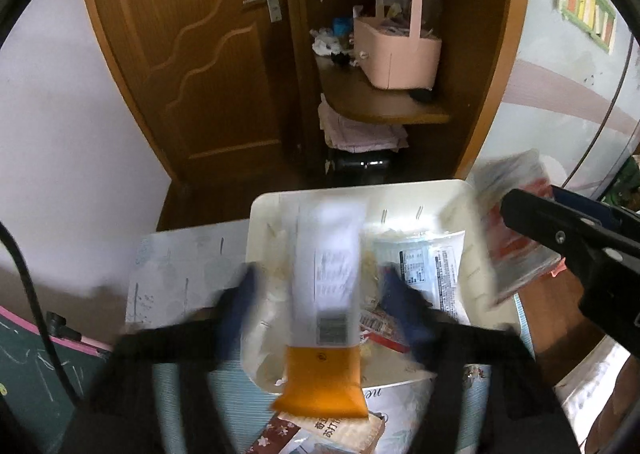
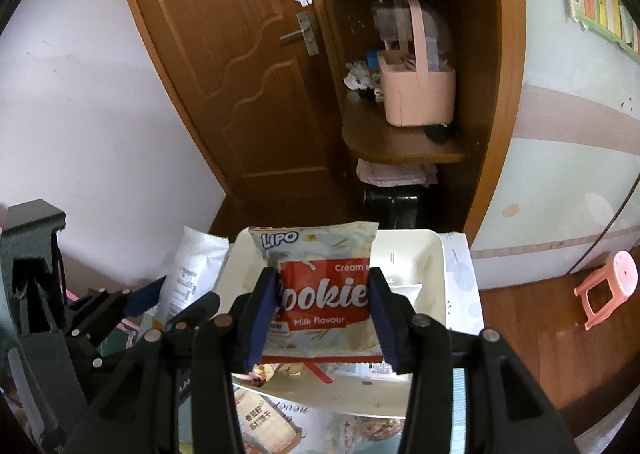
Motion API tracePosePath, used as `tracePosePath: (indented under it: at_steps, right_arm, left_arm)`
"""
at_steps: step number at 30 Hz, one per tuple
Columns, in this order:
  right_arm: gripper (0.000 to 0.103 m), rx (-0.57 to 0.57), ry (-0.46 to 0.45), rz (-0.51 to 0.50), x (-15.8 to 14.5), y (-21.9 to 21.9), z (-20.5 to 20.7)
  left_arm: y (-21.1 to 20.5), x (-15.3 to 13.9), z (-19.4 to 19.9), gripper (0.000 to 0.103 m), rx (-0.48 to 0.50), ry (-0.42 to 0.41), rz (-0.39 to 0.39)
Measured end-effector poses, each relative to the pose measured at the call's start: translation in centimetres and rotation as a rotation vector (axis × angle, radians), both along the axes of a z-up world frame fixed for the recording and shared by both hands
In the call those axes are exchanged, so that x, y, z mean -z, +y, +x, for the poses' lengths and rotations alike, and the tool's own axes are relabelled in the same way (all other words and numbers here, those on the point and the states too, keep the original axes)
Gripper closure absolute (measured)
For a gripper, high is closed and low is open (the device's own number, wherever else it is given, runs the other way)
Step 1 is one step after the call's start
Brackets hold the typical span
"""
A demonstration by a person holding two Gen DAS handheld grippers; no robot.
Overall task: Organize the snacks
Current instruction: 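Lower both packets into the tray and open both grippers, then move both tools back over the remaining snacks on the table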
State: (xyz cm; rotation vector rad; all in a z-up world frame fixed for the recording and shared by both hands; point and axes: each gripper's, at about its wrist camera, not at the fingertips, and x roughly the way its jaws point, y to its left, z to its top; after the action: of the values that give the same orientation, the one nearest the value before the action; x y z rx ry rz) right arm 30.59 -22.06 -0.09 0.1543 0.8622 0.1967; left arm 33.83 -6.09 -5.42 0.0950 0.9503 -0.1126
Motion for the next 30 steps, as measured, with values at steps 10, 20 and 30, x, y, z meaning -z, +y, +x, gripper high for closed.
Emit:
tracePosePath:
  at_steps: [10, 20, 30]
  right_arm:
    - [0.046, 0.037, 0.066, 0.015, 2.1, -0.9, 0.9]
    - [0.046, 0.031, 0.081, 0.012, 2.2, -0.5, 0.2]
    - [0.046, 0.037, 0.075, 0.013, 1.3, -0.4, -1.7]
  left_arm:
    - [0.6, 2.0, 0.7, 0.006, -0.031, 0.038, -0.006]
    - [1.3, 1.3, -0.8, 0.006, -0.03, 0.023, -0.021]
    - [2.1, 0.0, -3.4, 0.006, -0.035, 0.01, -0.024]
